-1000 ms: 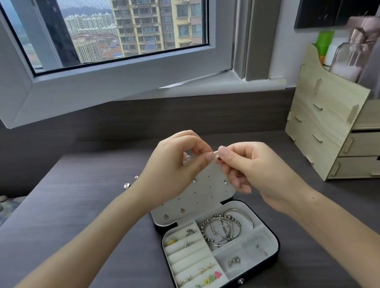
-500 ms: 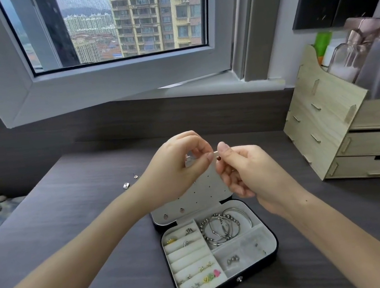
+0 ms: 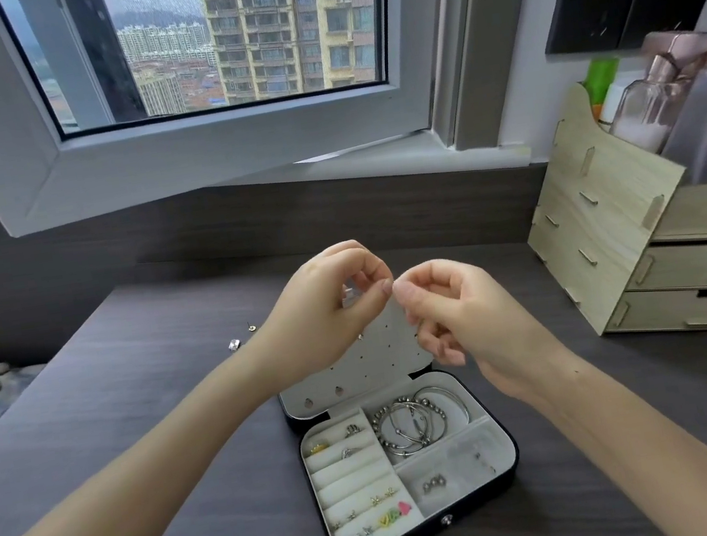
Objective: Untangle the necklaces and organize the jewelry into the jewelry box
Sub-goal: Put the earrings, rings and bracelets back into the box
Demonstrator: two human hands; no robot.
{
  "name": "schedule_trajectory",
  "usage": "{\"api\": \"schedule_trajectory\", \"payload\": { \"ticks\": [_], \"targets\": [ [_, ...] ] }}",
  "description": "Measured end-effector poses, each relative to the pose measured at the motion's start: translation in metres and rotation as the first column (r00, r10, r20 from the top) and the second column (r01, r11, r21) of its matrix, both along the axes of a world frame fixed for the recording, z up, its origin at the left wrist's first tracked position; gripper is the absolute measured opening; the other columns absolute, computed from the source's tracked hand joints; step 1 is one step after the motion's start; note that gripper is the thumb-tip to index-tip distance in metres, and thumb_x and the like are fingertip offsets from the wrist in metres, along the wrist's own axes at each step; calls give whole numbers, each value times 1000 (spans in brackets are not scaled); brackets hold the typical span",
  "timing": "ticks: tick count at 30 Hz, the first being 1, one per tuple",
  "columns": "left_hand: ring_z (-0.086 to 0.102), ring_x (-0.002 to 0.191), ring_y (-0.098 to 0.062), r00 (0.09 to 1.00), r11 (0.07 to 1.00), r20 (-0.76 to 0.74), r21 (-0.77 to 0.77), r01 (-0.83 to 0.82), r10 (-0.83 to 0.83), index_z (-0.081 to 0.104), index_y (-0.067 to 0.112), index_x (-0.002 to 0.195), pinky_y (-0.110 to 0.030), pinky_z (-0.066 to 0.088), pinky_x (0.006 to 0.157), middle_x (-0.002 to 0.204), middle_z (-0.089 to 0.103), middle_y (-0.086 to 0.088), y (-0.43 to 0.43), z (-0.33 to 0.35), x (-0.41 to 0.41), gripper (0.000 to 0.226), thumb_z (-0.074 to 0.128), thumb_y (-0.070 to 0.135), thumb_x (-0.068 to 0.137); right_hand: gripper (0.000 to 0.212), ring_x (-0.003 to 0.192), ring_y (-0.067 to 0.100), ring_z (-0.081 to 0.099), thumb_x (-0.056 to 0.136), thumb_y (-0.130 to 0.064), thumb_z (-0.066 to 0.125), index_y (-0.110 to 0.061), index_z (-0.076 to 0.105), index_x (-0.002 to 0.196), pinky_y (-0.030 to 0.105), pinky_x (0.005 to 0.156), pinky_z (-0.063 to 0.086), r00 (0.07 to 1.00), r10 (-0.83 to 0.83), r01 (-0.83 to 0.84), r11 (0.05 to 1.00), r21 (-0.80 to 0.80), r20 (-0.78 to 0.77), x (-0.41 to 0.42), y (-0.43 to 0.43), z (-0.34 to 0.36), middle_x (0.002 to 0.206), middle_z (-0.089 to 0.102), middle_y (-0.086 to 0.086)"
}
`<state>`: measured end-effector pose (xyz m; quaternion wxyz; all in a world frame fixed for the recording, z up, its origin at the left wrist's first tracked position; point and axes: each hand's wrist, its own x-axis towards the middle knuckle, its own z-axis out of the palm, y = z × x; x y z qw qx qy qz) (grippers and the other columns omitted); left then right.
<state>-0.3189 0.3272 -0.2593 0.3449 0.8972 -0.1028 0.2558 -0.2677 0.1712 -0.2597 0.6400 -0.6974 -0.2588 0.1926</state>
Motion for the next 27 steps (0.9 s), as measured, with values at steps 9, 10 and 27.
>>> {"api": "schedule_trajectory", "payload": {
  "ticks": [9,10,27],
  "targets": [
    [52,79,-5,1000,999,-22,-42,-12,11,63,17,79,-18,42,66,83,59,7,0,2,-1,11,62,13,89,19,42,9,40,94,-14,54,-4,56,79,18,38,29,999,-9,6,996,88,41,0,0,-2,60,51,4],
    [53,78,-7,999,997,-35,-70,-13,10,65,17,78,-19,43,65,83,60,6,0,3,-1,11,64,14,88,16,43,10,42,92,-12,57,-4,57,78,19,39,32,996,-31,22,993,113,83,1,-2,-4,60,52,5],
    [54,73,-31,981,989,-179,-139,46,-71,62,16,79,-28,43,61,86,57,-8,1,10,-1,12,61,20,90,44,41,15,45,96,-39,47,-6,56,68,18,39,34,982,-11,-1,998,61,188,3,0,-12,55,56,7]
  ]
}}
